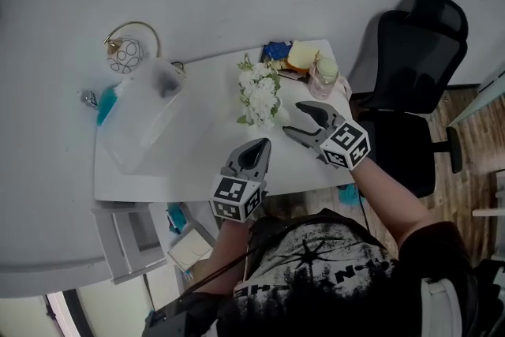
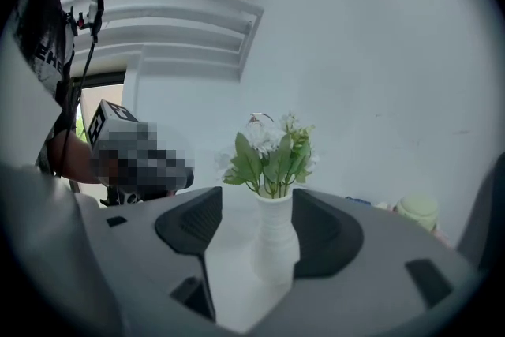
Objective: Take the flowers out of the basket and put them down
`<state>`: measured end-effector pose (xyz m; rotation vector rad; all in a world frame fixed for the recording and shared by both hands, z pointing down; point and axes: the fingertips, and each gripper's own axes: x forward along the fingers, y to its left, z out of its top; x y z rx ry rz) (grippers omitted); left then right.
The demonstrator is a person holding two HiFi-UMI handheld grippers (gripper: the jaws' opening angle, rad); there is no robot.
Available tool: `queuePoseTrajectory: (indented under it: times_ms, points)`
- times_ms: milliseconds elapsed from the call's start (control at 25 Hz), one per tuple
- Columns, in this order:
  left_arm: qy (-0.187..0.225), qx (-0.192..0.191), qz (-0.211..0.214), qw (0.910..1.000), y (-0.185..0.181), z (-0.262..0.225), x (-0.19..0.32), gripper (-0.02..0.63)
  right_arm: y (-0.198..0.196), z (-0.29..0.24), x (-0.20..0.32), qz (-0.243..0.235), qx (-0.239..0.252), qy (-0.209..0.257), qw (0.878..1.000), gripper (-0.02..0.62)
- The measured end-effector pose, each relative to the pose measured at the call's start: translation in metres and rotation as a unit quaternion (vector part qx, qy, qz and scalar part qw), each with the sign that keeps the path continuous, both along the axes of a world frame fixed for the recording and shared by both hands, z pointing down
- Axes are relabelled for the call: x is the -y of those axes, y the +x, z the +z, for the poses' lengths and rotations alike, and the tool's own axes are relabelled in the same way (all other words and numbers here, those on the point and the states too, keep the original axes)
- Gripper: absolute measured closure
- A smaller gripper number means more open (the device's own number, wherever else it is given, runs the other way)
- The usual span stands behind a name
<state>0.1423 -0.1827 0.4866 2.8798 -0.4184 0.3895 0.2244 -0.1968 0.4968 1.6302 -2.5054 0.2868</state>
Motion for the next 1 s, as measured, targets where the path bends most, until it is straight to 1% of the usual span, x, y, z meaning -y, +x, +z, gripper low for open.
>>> queuePoseTrajectory:
  times_ms: [80, 120, 160, 200, 280, 440, 760, 1000]
  points:
    - [0.004, -0.001, 0.003, 1.0000, 0.002, -0.003, -0.001, 0.595, 0.003, -0.008, -0.008, 0.009, -0.006, 0.009, 1.000, 0.397]
    - [0.005, -0.001, 0.004, 1.0000, 0.003, -0.003, -0.001, 0.595, 0.005, -0.011, -0.012, 0.013, -0.007, 0.012, 1.000, 0.431]
    - [0.006, -0.001, 0.005, 1.0000, 0.003, -0.004, -0.001, 0.595, 0.006, -0.014, -0.016, 0.017, -0.007, 0.015, 1.000, 0.481]
    - [0.007, -0.002, 0.005, 1.0000, 0.004, -0.005, 0.000, 0.595, 0.006, -0.017, -0.020, 0.020, -0.009, 0.017, 1.000, 0.515]
    - [0.009, -0.003, 0.006, 0.9999, 0.005, -0.007, -0.001, 0.595, 0.007, -0.022, -0.028, 0.026, -0.013, 0.022, 0.999, 0.554]
    - [0.014, -0.003, 0.013, 0.9998, 0.010, -0.009, -0.002, 0.595, 0.008, -0.026, -0.040, 0.036, -0.015, 0.024, 0.999, 0.577]
    - [0.021, -0.002, 0.022, 0.9995, 0.014, -0.011, -0.001, 0.595, 0.009, -0.019, -0.048, 0.045, -0.021, 0.005, 0.999, 0.578]
    - [0.021, 0.003, 0.026, 0.9994, 0.015, -0.009, -0.003, 0.595, 0.006, -0.019, -0.047, 0.040, -0.021, 0.002, 0.999, 0.578]
